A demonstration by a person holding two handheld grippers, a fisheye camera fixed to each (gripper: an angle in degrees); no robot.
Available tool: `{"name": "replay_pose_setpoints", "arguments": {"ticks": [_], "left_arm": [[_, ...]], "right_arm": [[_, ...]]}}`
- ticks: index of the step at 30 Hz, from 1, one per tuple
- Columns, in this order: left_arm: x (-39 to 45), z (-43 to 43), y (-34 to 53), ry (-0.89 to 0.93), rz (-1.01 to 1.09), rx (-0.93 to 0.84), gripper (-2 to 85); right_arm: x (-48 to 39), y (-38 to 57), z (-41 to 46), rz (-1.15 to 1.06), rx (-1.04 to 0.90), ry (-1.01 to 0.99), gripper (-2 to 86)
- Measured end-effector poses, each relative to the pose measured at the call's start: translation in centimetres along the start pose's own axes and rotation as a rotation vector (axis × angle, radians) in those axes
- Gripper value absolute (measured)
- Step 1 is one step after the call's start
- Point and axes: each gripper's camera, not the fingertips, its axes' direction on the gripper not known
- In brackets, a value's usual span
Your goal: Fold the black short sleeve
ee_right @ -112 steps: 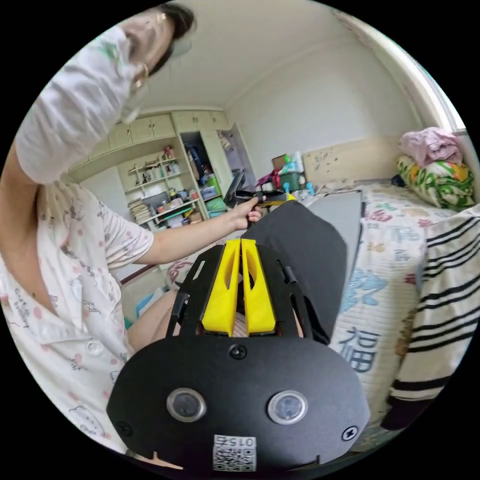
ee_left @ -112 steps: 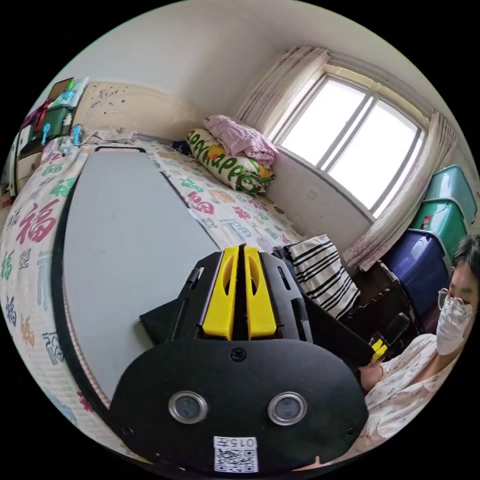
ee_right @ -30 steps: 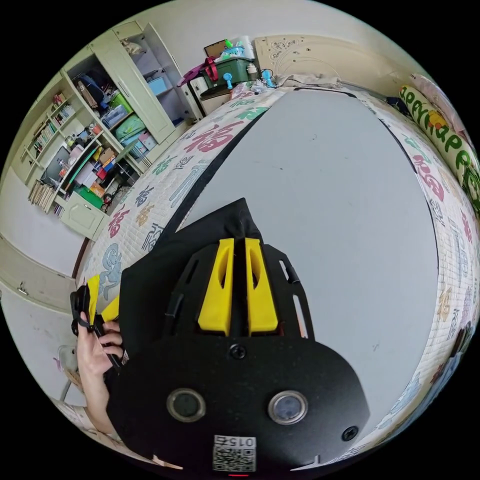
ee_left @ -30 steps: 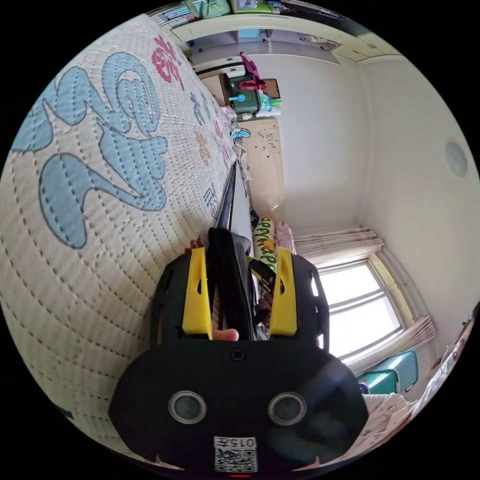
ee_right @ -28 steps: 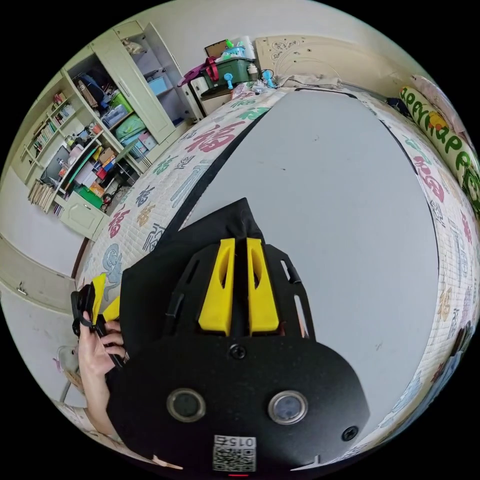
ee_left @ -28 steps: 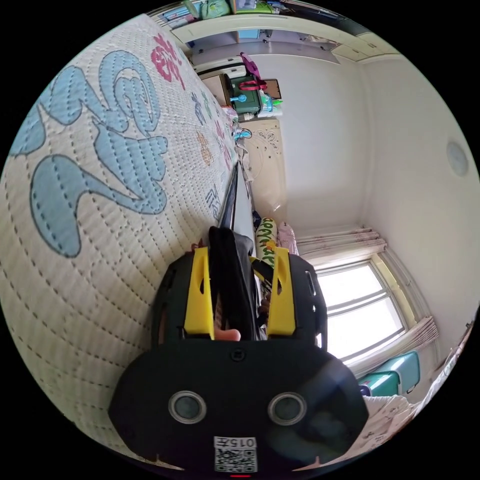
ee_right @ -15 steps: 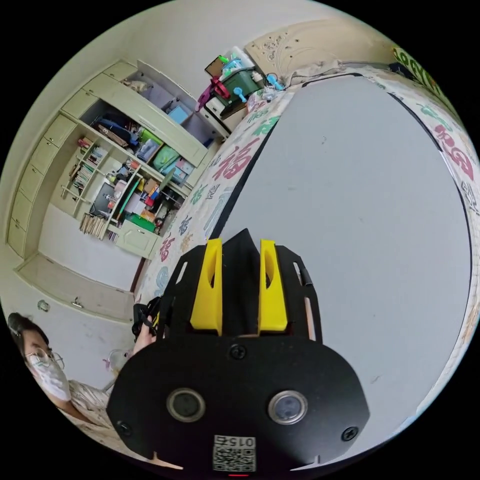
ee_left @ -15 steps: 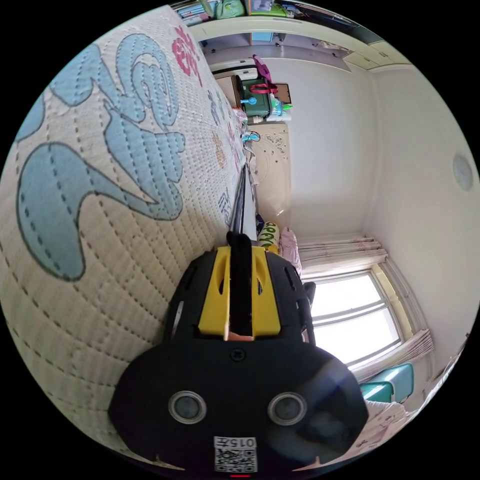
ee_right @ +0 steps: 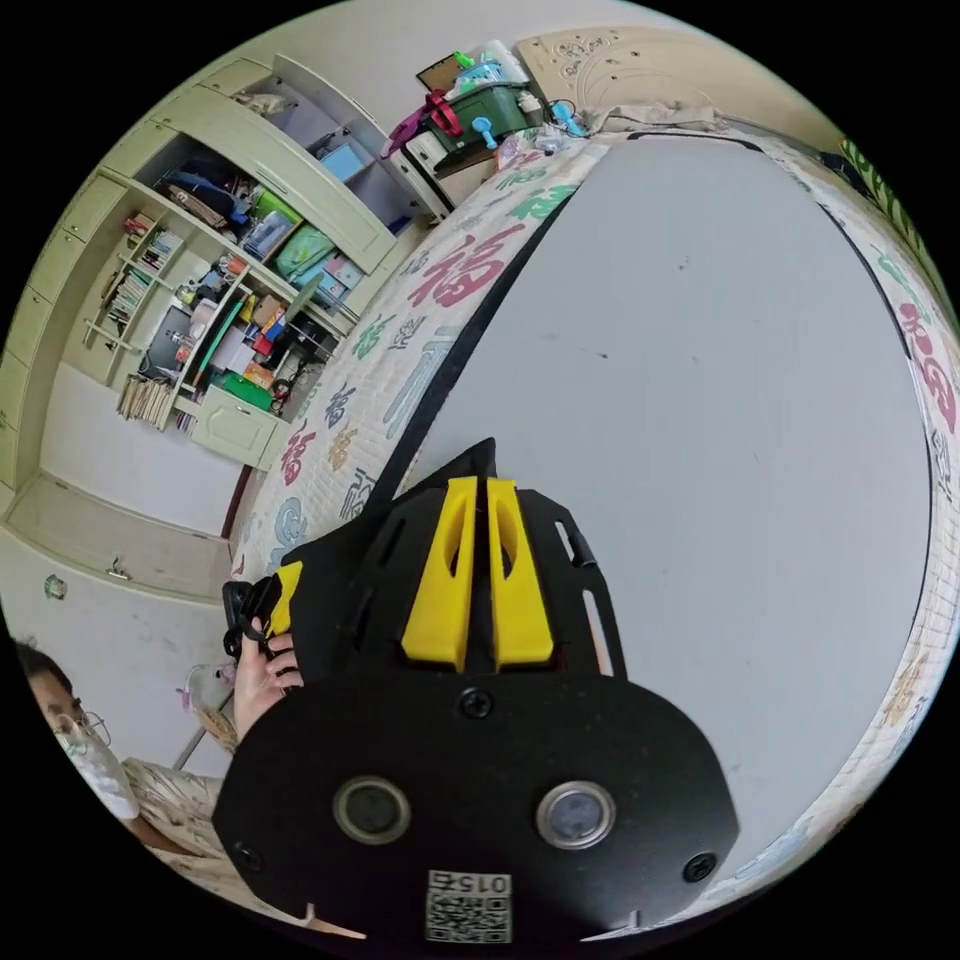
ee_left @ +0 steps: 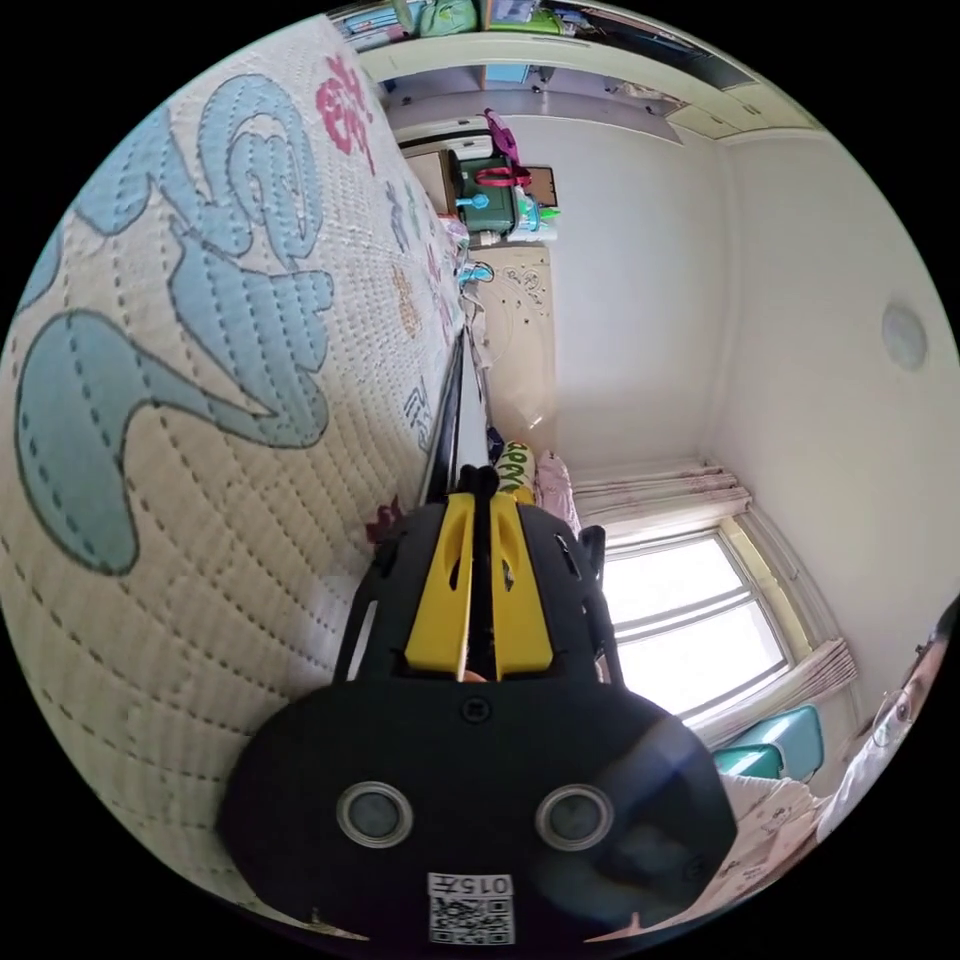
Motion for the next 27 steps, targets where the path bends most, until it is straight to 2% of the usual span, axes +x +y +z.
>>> {"name": "replay_pose_setpoints", "arguments": {"ticks": [5, 8, 10, 13, 16, 21, 24, 27], "left_arm": [[7.9, -4.1, -1.7, 0.017, 0.155, 0.011, -0.1], [15.8, -9.6, -2.5, 0.069, 0.364, 0.015, -0.1], [20.8, -13.6, -3.1, 0.013, 0.492, 0.049, -0.1], [30.9, -22.8, -2.8, 0.075, 0.657, 0.125, -0.1], [37.7, -30.5, -1.6, 0.047, 0.771, 0.147, -0.1], [49.2, -50.1, 3.4, -0.104, 0.895, 0.255, -0.1], [53.3, -60.0, 7.5, -0.228, 0.935, 0.315, -0.1], [54.2, -68.9, 10.7, -0.370, 0.852, 0.339, -0.1]], "right_arm": [[-3.4, 10.4, -10.1, -0.163, 0.201, -0.059, 0.5], [-7.2, 17.5, -17.1, -0.266, 0.288, -0.146, 0.4], [-10.0, 22.0, -21.0, -0.336, 0.325, -0.177, 0.3], [-15.0, 29.5, -26.6, -0.422, 0.392, -0.216, 0.2], [-19.3, 36.6, -30.8, -0.502, 0.424, -0.355, 0.2], [-26.2, 49.1, -31.8, -0.617, 0.411, -0.541, 0.1], [-29.5, 56.5, -29.1, -0.629, 0.383, -0.655, 0.0], [-32.3, 61.7, -23.6, -0.574, 0.222, -0.806, 0.0]]}}
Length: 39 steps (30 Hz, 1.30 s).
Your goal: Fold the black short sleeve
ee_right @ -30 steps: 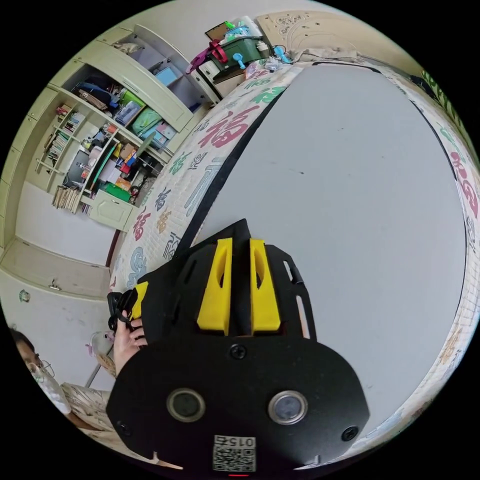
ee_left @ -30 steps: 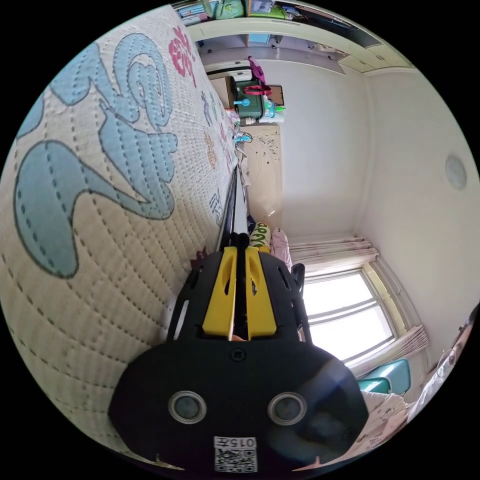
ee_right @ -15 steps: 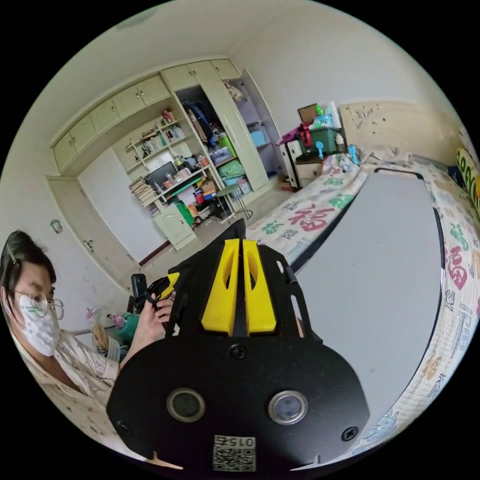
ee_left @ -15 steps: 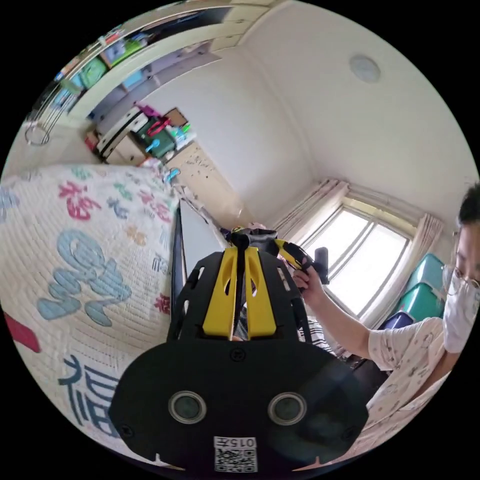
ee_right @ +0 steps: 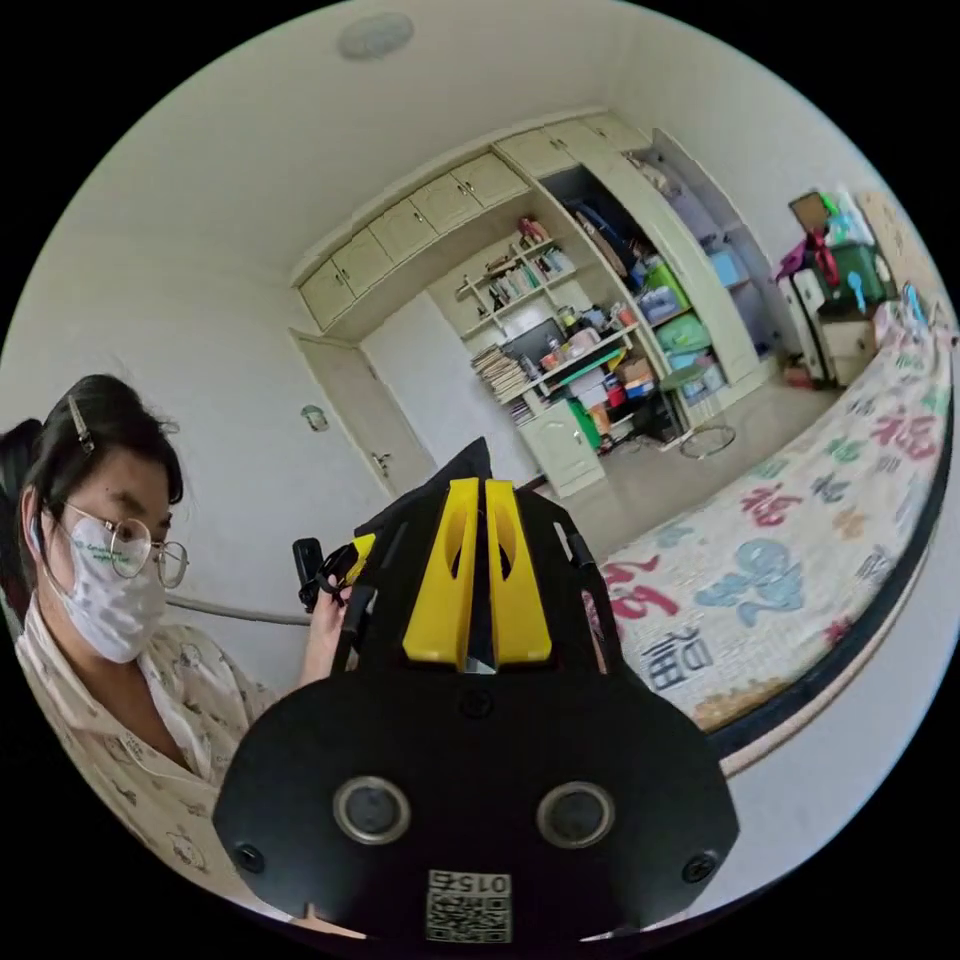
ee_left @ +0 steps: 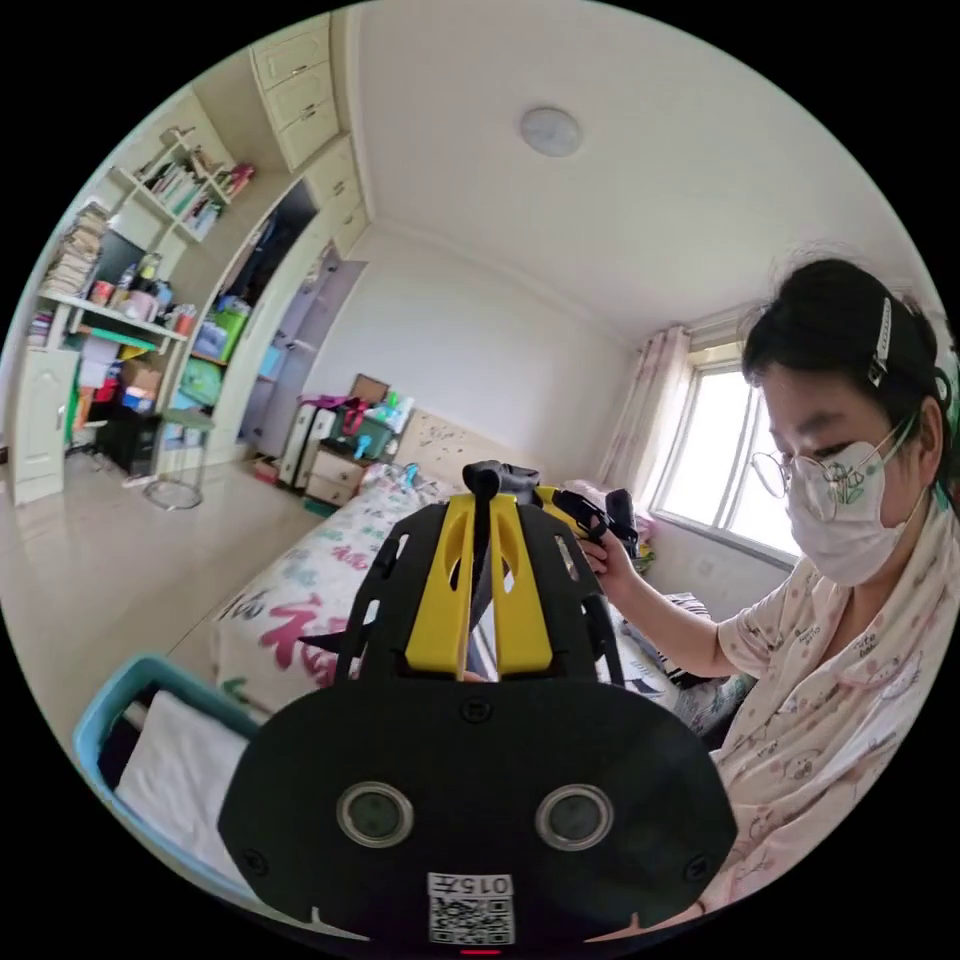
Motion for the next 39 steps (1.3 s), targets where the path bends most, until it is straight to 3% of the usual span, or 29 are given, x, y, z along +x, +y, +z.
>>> {"name": "replay_pose_setpoints", "arguments": {"ticks": [4, 10, 13, 16, 18, 20, 24, 28, 35, 39], "left_arm": [[-1.5, -9.9, 2.1, -0.173, -0.088, -0.064, 0.0], [-6.6, -17.2, 4.8, -0.332, -0.292, -0.059, 0.8], [-11.2, -16.9, 4.9, -0.518, -0.329, -0.088, 2.0], [-20.9, -15.2, 4.8, -0.829, -0.452, -0.138, 6.5], [-22.8, -15.7, 4.3, -0.745, -0.545, -0.104, 8.6], [-21.5, -16.0, 3.8, -0.640, -0.497, -0.027, 8.5], [-18.9, -13.0, 5.3, -0.633, -0.416, -0.115, 7.6], [-18.8, -9.2, 7.0, -0.644, -0.444, -0.192, 7.7], [-15.2, -4.9, 0.5, -0.525, -0.334, -0.126, 6.9], [-13.0, -2.7, -3.7, -0.413, -0.297, -0.124, 5.3]], "right_arm": [[-3.6, 6.9, 8.1, 0.043, -0.155, -0.067, 0.0], [-7.5, 12.2, 17.6, 0.063, -0.380, -0.093, 0.0], [-7.6, 14.0, 26.8, 0.066, -0.457, 0.025, 0.1], [-7.3, 14.1, 34.4, 0.065, -0.530, 0.196, -0.1], [-8.5, 12.7, 33.9, 0.157, -0.466, 0.110, -0.3], [-13.4, 11.1, 28.9, 0.124, -0.283, -0.048, -0.4], [-22.3, 9.3, 18.6, 0.023, -0.071, 0.033, -0.5], [-35.0, 10.2, 5.7, -0.081, 0.359, 0.197, -0.5], [-53.9, 11.8, -4.2, -0.332, 0.773, 0.100, -0.5], [-59.1, 12.8, -7.7, -0.446, 0.933, 0.055, -0.5]]}}
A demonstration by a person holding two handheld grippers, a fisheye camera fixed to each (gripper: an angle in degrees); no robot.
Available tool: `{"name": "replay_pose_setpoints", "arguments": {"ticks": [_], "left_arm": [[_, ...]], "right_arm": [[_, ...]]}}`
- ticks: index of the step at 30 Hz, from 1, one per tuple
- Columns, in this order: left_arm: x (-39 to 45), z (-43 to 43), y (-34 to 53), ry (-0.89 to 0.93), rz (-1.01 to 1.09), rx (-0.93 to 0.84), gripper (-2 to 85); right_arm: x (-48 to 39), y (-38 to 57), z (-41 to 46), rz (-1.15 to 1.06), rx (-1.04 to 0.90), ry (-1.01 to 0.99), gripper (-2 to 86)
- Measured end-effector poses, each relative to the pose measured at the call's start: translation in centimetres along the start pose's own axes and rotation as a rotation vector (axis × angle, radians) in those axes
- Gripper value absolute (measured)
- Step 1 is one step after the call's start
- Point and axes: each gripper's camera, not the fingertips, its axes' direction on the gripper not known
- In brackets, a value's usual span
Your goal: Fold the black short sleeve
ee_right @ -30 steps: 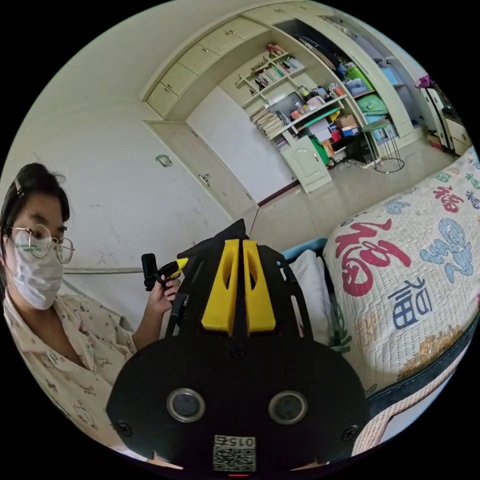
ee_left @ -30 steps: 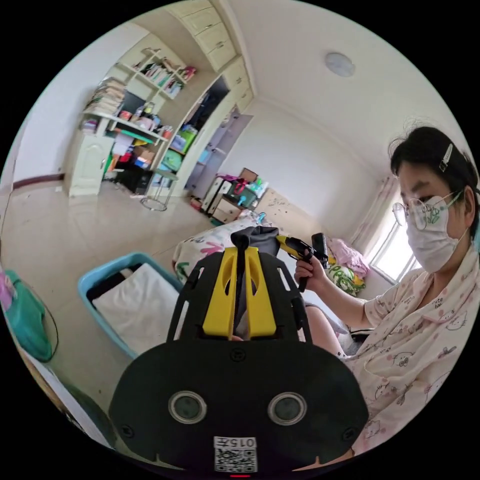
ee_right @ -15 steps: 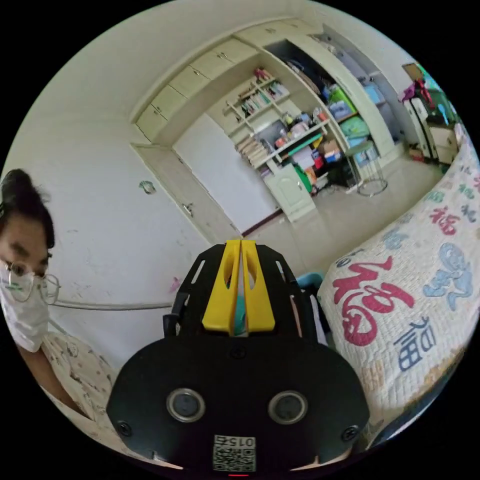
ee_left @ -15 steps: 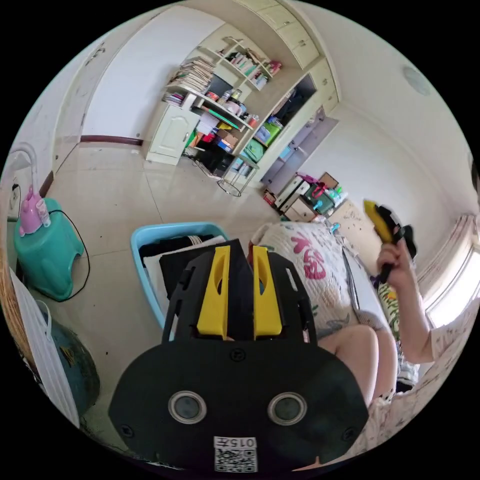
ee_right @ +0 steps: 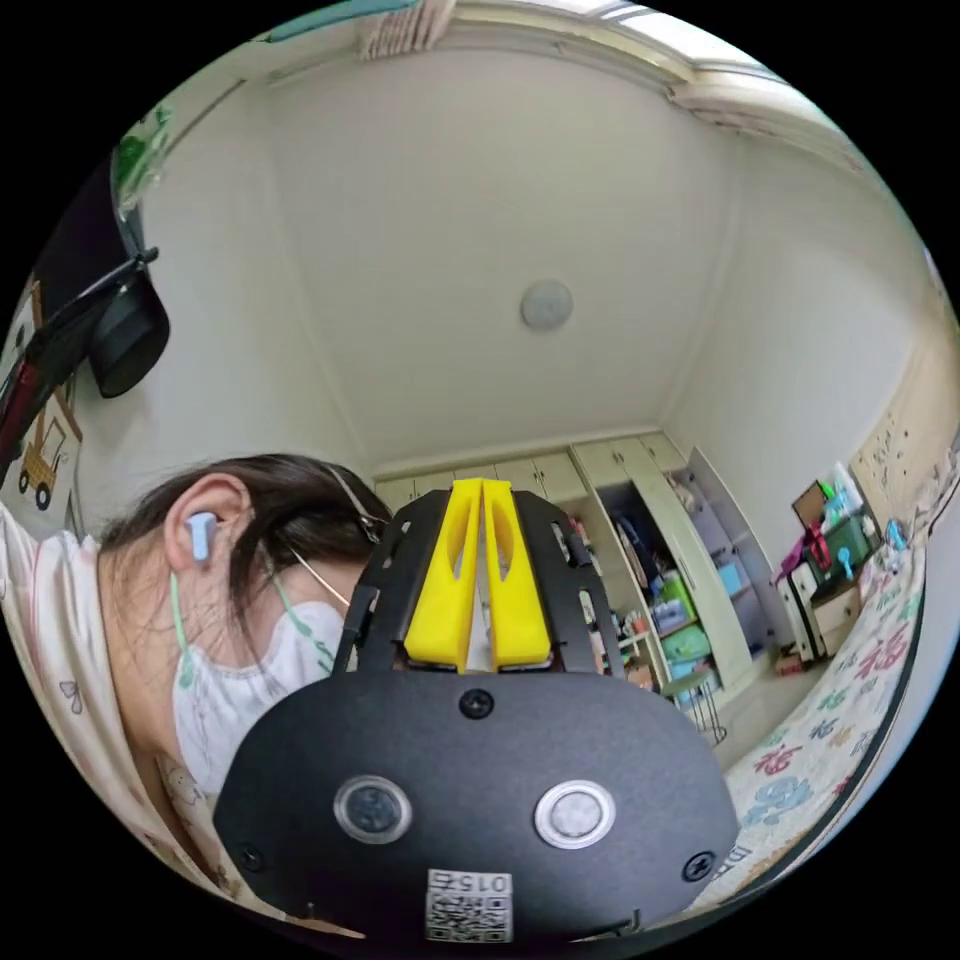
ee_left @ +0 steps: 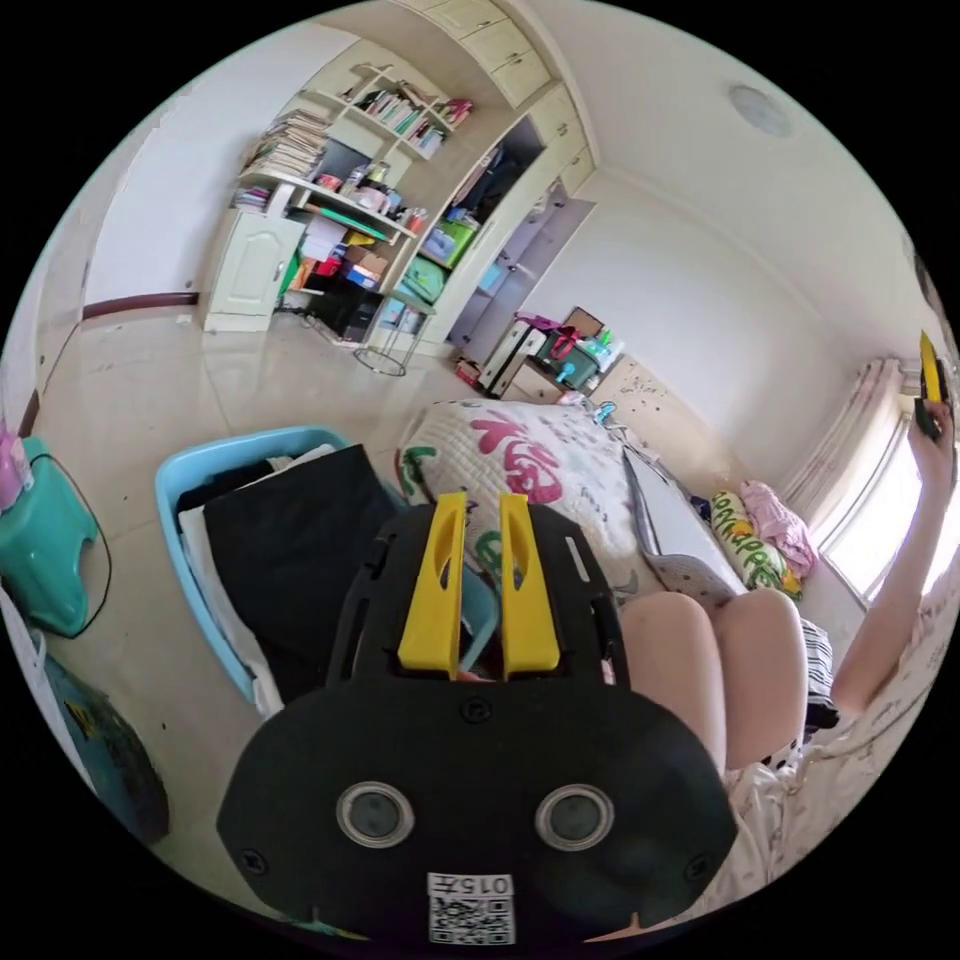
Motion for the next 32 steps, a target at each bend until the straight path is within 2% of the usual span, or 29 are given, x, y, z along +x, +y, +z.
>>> {"name": "replay_pose_setpoints", "arguments": {"ticks": [6, 13, 17, 21, 24, 26, 27, 29, 30, 32], "left_arm": [[6.2, 0.7, -1.5, 0.050, 0.048, -0.012, 5.3], [16.0, 6.1, -3.6, 0.070, 0.157, -0.073, 5.4], [25.7, 9.4, -5.9, 0.100, 0.319, 0.075, 2.9], [35.5, 13.9, -6.8, 0.361, 0.473, 0.227, 2.2], [39.9, 19.3, -7.0, 0.566, 0.412, 0.178, 0.6], [42.6, 22.5, -7.1, 0.677, 0.406, 0.112, 0.4], [44.7, 24.0, -7.0, 0.714, 0.447, 0.081, 0.6], [47.8, 25.4, -6.7, 0.705, 0.533, 0.057, 1.4], [49.3, 26.1, -6.4, 0.684, 0.584, 0.047, 2.3], [50.8, 27.1, -6.2, 0.664, 0.626, 0.027, 3.6]], "right_arm": [[-2.2, -4.4, -2.2, -0.080, 0.135, 0.054, -0.5], [2.5, -8.6, -2.7, -0.130, 0.199, 0.121, -0.6], [5.6, -9.8, -3.0, -0.223, 0.213, 0.160, -0.5], [8.7, -9.8, -3.0, -0.314, 0.211, 0.175, -0.5], [11.8, -7.9, -2.3, -0.460, 0.205, 0.466, -0.3], [16.9, -6.7, -0.2, -0.557, 0.073, 0.752, 0.2], [18.7, -6.5, 0.5, -0.579, 0.006, 0.805, 0.3], [28.8, -6.0, 3.4, -0.538, -0.318, 0.977, 1.8], [31.7, -5.8, 4.0, -0.510, -0.395, 1.008, 3.2], [44.4, -3.9, 6.0, -0.394, -0.690, 1.110, 8.3]]}}
